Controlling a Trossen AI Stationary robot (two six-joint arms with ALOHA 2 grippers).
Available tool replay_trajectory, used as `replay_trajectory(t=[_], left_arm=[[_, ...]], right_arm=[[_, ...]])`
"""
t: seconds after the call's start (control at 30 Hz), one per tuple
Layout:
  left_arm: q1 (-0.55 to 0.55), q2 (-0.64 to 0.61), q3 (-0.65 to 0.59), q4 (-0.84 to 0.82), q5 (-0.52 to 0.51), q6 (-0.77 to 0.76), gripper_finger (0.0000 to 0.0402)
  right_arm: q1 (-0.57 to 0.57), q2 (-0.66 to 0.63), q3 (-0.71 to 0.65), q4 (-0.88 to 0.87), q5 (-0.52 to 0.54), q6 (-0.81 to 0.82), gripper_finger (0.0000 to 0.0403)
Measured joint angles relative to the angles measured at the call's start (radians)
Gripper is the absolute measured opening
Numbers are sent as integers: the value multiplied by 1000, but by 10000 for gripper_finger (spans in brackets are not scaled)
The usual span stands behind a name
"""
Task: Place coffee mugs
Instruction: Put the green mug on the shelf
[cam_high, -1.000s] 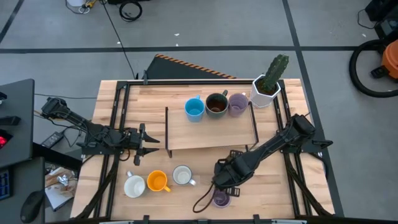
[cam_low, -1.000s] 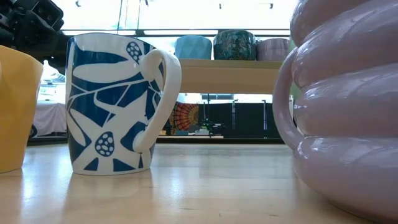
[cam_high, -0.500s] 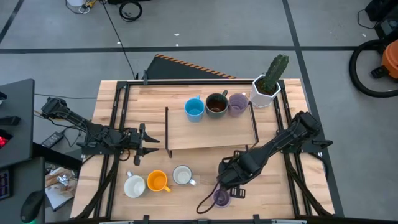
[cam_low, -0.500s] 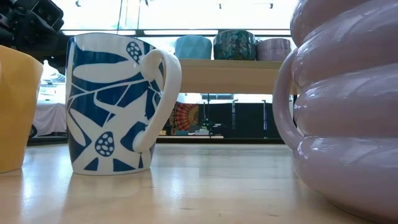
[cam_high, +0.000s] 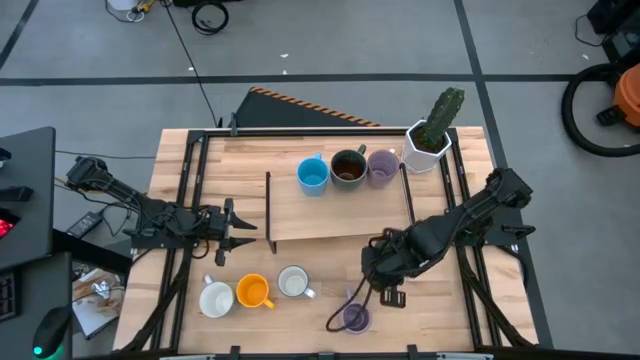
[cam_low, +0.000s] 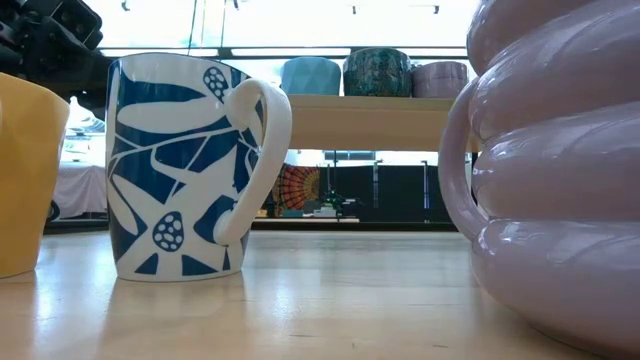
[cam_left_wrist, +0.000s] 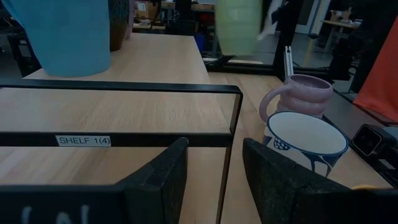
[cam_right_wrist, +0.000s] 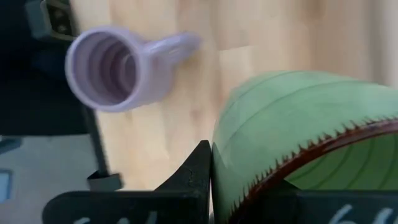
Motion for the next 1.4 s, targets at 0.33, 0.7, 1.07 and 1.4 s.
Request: replay_trajectory(t=[0.33, 0.7, 1.07, 1.4], left_arm=[[0, 0, 0, 0, 0, 0, 162], [0, 0, 0, 0, 0, 0, 162], [0, 0, 0, 0, 0, -5, 162], [0, 0, 0, 0, 0, -5, 162]], right_arm=[[-116, -29, 166, -202, 128, -82, 29], [-258, -17, 156, -267, 33, -198, 29], [-311, 5, 70, -267, -8, -273, 29], [-350, 0, 54, -269, -14, -329, 29]])
